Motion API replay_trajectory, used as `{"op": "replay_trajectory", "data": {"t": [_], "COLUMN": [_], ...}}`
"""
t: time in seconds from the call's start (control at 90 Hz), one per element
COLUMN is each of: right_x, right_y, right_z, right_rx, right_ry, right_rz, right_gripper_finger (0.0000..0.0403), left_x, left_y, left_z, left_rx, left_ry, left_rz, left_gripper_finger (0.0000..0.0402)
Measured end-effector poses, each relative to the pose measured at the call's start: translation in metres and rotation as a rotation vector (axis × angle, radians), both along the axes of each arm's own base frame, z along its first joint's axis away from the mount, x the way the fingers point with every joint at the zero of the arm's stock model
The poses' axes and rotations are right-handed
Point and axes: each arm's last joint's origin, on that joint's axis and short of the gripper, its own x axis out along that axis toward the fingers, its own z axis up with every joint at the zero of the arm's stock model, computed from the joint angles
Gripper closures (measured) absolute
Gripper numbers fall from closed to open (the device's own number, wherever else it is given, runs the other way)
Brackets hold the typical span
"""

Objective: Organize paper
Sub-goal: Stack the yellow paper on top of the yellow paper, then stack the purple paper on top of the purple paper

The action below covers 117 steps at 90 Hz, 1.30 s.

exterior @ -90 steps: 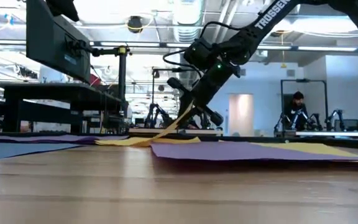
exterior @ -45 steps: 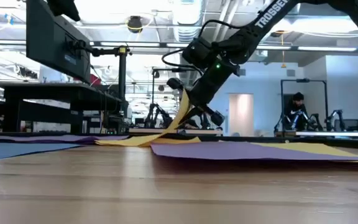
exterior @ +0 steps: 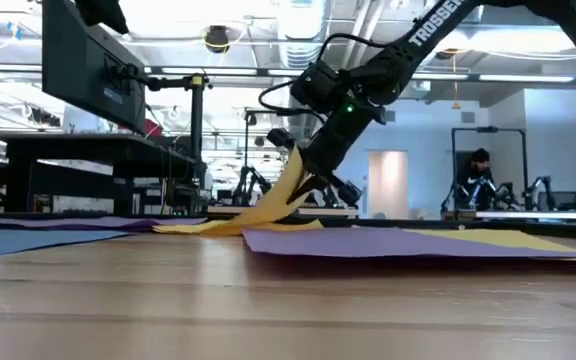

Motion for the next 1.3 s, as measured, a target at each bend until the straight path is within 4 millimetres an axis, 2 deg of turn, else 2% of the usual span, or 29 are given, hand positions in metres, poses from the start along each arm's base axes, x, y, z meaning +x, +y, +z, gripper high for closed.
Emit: {"op": "replay_trajectory", "data": {"t": [0.222, 0.389, 0.644, 0.889, 1.033, 1.189, 1.244, 1.3], "right_x": [-0.001, -0.005, -0.008, -0.014, -0.014, -0.013, -0.017, -0.023], "right_y": [-0.002, -0.006, -0.014, -0.016, -0.021, -0.029, -0.024, -0.009], "right_z": [0.000, -0.003, 0.000, 0.008, 0.025, 0.060, 0.078, 0.095], "right_rx": [-0.018, -0.099, -0.165, -0.178, -0.208, -0.243, -0.234, -0.247], "right_ry": [0.012, 0.117, 0.192, 0.402, 0.506, 0.601, 0.652, 0.692], "right_rz": [0.021, 0.136, 0.285, 0.455, 0.568, 0.690, 0.752, 0.797], "right_gripper_finger": [0.0323, 0.0299, 0.0294, 0.0294, 0.0294, 0.0294, 0.0294, 0.0294], "left_x": [0.000, 0.000, 0.000, 0.000, 0.000, 0.000, 0.000, 0.000], "left_y": [0.000, 0.000, 0.000, 0.000, 0.000, 0.000, 0.000, 0.000], "left_z": [0.000, 0.000, 0.000, 0.000, 0.000, 0.000, 0.000, 0.000], "left_rx": [0.000, -0.001, -0.005, -0.005, 0.003, 0.018, 0.019, 0.020], "left_ry": [0.000, 0.000, -0.001, 0.000, 0.003, 0.007, 0.008, 0.008], "left_rz": [0.000, 0.002, 0.006, 0.007, -0.002, -0.019, -0.021, -0.021], "left_gripper_finger": [0.0320, 0.0320, 0.0320, 0.0320, 0.0320, 0.0320, 0.0320, 0.0320]}}
